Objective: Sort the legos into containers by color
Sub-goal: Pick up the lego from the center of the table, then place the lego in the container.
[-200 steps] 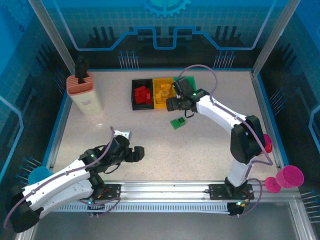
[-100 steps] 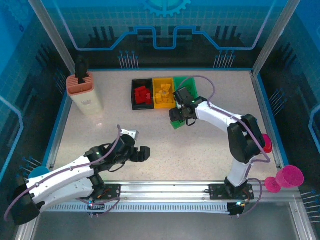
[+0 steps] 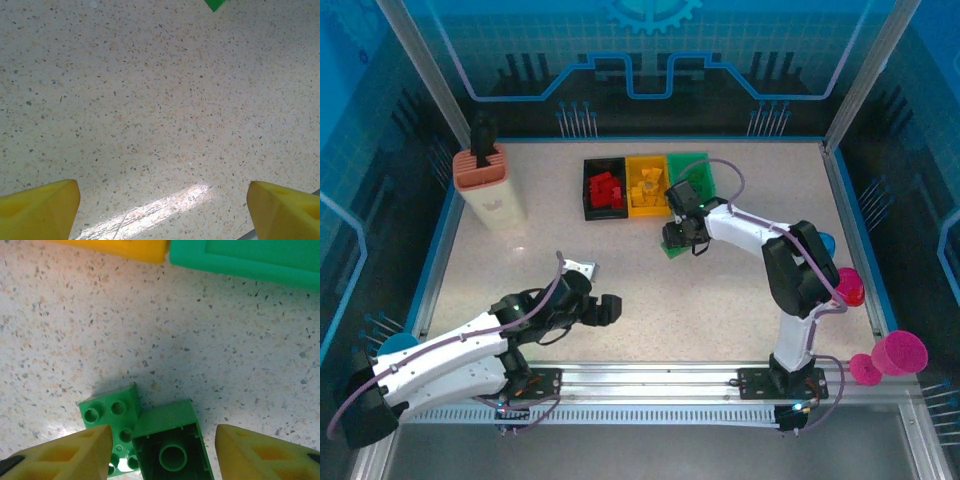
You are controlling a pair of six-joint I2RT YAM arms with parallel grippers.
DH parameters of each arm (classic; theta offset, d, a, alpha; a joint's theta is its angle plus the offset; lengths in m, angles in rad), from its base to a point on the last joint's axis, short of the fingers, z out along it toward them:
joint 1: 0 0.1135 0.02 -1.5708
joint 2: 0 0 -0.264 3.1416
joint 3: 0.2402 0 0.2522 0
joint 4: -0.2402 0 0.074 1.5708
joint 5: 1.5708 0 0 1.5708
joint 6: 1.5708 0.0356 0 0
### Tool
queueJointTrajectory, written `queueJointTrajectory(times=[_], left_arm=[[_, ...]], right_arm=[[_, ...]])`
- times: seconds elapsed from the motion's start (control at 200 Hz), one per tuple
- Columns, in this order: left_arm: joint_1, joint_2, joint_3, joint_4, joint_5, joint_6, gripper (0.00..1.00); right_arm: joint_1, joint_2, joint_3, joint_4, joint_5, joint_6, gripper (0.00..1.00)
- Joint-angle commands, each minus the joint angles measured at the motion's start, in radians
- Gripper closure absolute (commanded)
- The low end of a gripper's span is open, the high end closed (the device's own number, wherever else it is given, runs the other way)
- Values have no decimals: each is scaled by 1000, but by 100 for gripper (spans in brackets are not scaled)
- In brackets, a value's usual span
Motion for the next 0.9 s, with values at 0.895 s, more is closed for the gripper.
queueJointTrajectory(times=[0.895], left_arm=[[-12, -13, 3, -12, -37, -14, 13]], right_arm=[[-193, 107, 450, -134, -43, -4, 73]])
